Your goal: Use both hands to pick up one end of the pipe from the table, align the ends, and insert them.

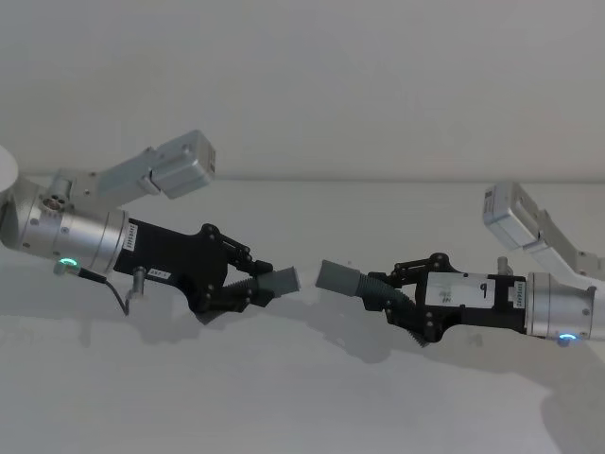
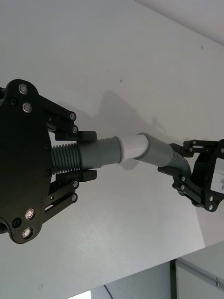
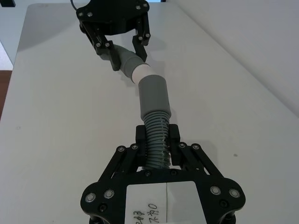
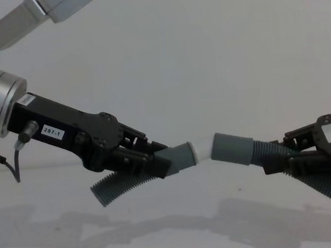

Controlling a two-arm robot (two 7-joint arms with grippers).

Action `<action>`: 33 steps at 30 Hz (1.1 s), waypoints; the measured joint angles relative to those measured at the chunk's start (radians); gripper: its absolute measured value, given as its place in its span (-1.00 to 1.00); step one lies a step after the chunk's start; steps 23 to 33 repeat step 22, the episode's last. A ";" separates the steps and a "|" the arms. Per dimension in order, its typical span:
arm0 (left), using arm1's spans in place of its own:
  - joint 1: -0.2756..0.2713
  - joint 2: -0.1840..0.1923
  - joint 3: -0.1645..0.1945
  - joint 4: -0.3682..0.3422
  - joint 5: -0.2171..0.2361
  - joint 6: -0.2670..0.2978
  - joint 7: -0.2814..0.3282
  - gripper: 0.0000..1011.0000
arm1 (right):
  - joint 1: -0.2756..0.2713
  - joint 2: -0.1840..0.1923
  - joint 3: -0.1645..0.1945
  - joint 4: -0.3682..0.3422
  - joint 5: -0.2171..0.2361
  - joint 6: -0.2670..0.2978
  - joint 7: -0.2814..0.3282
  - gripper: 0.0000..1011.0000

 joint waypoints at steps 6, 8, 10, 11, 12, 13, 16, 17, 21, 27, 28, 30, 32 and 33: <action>-0.006 0.002 0.008 0.001 0.000 -0.001 -0.006 -0.30 | 0.003 0.003 -0.004 -0.001 0.003 -0.002 0.002 -0.46; -0.008 0.002 0.011 0.002 0.000 -0.001 -0.009 -0.30 | 0.004 0.004 -0.005 -0.002 0.004 -0.003 0.003 -0.46; -0.009 0.003 0.012 0.002 0.001 -0.001 -0.010 -0.30 | 0.004 0.005 -0.006 -0.002 0.004 -0.003 0.003 -0.46; -0.009 0.003 0.012 0.002 0.001 -0.001 -0.011 -0.30 | 0.005 0.005 -0.007 -0.003 0.005 -0.004 0.003 -0.46; -0.009 0.003 0.013 0.002 0.001 -0.001 -0.011 -0.30 | 0.005 0.005 -0.007 -0.003 0.005 -0.004 0.003 -0.46; -0.010 0.003 0.014 0.003 0.001 -0.001 -0.012 -0.30 | 0.005 0.005 -0.007 -0.003 0.005 -0.004 0.004 -0.46; -0.012 0.003 0.015 0.003 0.001 -0.002 -0.013 -0.30 | 0.006 0.006 -0.008 -0.004 0.007 -0.005 0.004 -0.46; -0.012 0.003 0.016 0.003 0.001 -0.002 -0.014 -0.30 | 0.006 0.006 -0.009 -0.004 0.007 -0.005 0.004 -0.46; -0.013 0.003 0.017 0.003 0.001 -0.002 -0.015 -0.30 | 0.006 0.007 -0.009 -0.004 0.007 -0.005 0.005 -0.46; -0.013 0.004 0.018 0.004 0.001 -0.002 -0.016 -0.30 | 0.006 0.007 -0.009 -0.004 0.008 -0.005 0.005 -0.46; -0.013 0.004 0.018 0.004 0.001 -0.002 -0.016 -0.30 | 0.006 0.007 -0.009 -0.004 0.008 -0.005 0.005 -0.46; -0.013 0.004 0.018 0.004 0.001 -0.002 -0.016 -0.30 | 0.006 0.007 -0.009 -0.004 0.008 -0.005 0.005 -0.46; -0.013 0.004 0.018 0.004 0.001 -0.002 -0.016 -0.30 | 0.006 0.007 -0.009 -0.004 0.008 -0.005 0.005 -0.46; -0.013 0.004 0.018 0.004 0.001 -0.002 -0.016 -0.30 | 0.006 0.007 -0.009 -0.004 0.008 -0.005 0.005 -0.46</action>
